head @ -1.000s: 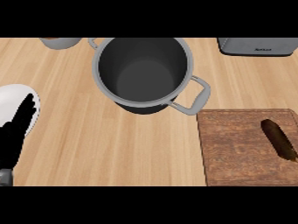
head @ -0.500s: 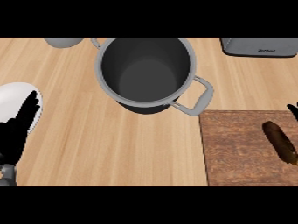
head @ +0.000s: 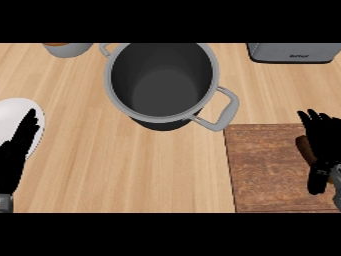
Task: Pick the sweet potato from the cutting board and place it in the pot
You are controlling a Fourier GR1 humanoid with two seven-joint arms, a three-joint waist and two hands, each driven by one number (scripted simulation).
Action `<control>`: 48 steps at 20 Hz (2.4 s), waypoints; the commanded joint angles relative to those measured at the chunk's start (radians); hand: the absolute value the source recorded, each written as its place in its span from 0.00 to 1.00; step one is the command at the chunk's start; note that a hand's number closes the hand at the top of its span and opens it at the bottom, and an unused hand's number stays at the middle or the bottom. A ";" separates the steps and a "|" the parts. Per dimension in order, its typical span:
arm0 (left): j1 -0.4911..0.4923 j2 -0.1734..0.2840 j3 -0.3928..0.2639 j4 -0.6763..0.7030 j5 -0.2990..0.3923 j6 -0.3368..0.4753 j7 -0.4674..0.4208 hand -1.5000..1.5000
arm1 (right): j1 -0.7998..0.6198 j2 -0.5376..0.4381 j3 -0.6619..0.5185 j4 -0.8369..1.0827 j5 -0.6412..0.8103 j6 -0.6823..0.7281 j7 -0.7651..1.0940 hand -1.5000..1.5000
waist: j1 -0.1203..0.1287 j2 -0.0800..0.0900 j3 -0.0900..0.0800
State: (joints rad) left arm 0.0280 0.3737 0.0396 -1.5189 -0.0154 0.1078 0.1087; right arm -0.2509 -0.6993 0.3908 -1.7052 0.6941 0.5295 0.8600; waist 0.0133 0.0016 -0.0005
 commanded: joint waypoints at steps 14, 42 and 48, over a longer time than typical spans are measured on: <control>-0.034 -0.049 0.062 0.024 -0.066 -0.044 -0.007 0.50 | -0.034 0.187 -0.050 0.293 0.274 0.003 -0.107 0.00 | -0.010 -0.001 0.001; 0.004 -0.115 0.103 -0.025 -0.102 -0.117 -0.009 0.50 | -0.038 0.242 0.044 0.303 0.408 0.037 -0.627 1.00 | 0.021 0.004 0.000; -0.052 -0.114 0.054 -0.036 -0.109 -0.150 0.014 0.50 | -0.130 0.378 0.426 0.085 0.328 0.106 -1.047 1.00 | 0.126 0.010 0.002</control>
State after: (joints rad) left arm -0.0030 0.2620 0.1136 -1.5564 -0.1221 -0.0286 0.1205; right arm -0.3414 -0.3941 0.6248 -1.5204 1.0711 0.6184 0.0359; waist 0.1011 0.0081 -0.0069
